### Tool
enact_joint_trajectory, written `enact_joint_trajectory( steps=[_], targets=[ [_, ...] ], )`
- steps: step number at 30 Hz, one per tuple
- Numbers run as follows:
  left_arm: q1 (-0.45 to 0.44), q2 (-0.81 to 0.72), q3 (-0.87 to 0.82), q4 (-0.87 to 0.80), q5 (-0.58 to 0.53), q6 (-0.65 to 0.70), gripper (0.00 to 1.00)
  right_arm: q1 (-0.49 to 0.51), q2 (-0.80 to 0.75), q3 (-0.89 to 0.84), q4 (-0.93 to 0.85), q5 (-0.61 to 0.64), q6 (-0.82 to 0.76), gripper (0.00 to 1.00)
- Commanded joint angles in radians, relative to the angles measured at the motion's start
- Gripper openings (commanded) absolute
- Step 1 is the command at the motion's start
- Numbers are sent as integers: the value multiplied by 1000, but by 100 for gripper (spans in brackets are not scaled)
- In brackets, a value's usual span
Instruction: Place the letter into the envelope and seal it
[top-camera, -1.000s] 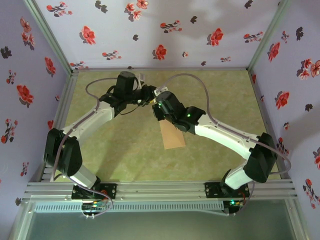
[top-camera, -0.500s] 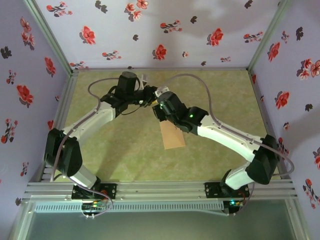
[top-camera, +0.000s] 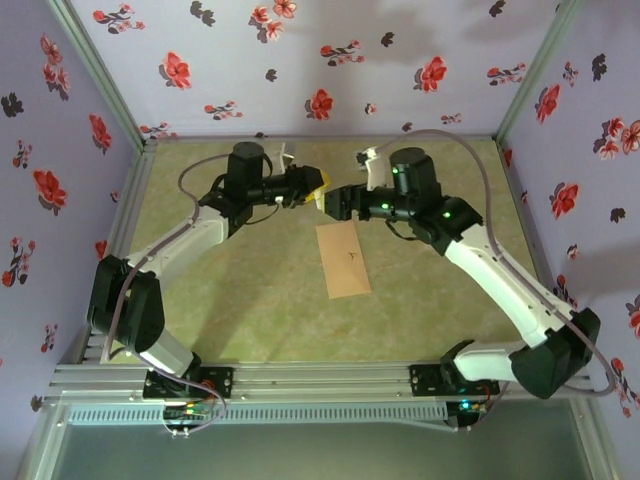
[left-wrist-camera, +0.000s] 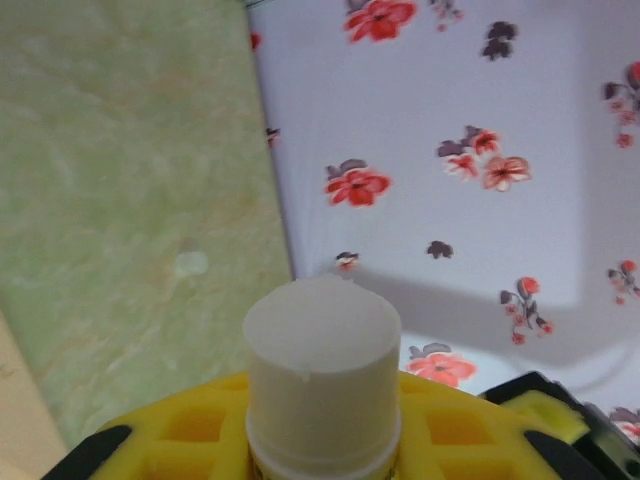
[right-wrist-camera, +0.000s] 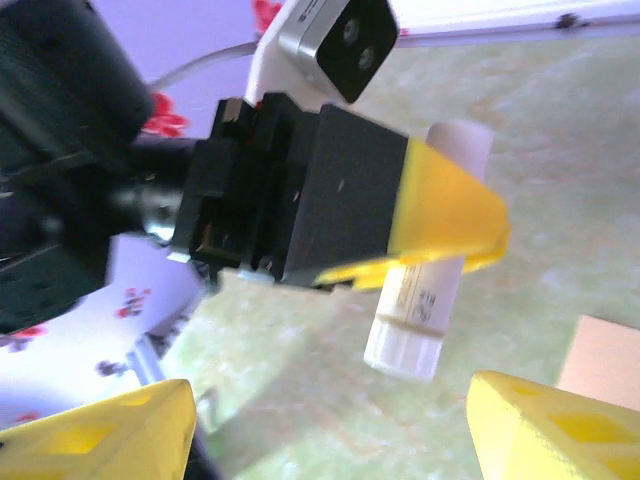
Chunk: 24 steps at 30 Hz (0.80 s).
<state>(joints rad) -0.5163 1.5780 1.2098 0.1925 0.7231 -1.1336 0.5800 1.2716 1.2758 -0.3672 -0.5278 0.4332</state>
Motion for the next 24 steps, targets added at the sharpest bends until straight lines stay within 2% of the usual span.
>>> enact_joint_trajectory(
  steps=[1, 3, 5, 16, 24],
  targets=[
    [30, 14, -36, 353, 122, -137, 0, -56, -11, -77, 129, -261, 155, 72],
    [41, 33, -48, 454, 140, -194, 0, -77, -12, -124, 219, -299, 217, 69],
    [47, 42, -59, 489, 139, -204, 0, -85, -10, -159, 279, -300, 246, 68],
    [47, 36, -102, 484, 126, -190, 0, -88, 79, -136, 408, -330, 298, 60],
    [47, 15, -113, 506, 125, -202, 0, -89, 148, -96, 422, -302, 304, 59]
  ],
)
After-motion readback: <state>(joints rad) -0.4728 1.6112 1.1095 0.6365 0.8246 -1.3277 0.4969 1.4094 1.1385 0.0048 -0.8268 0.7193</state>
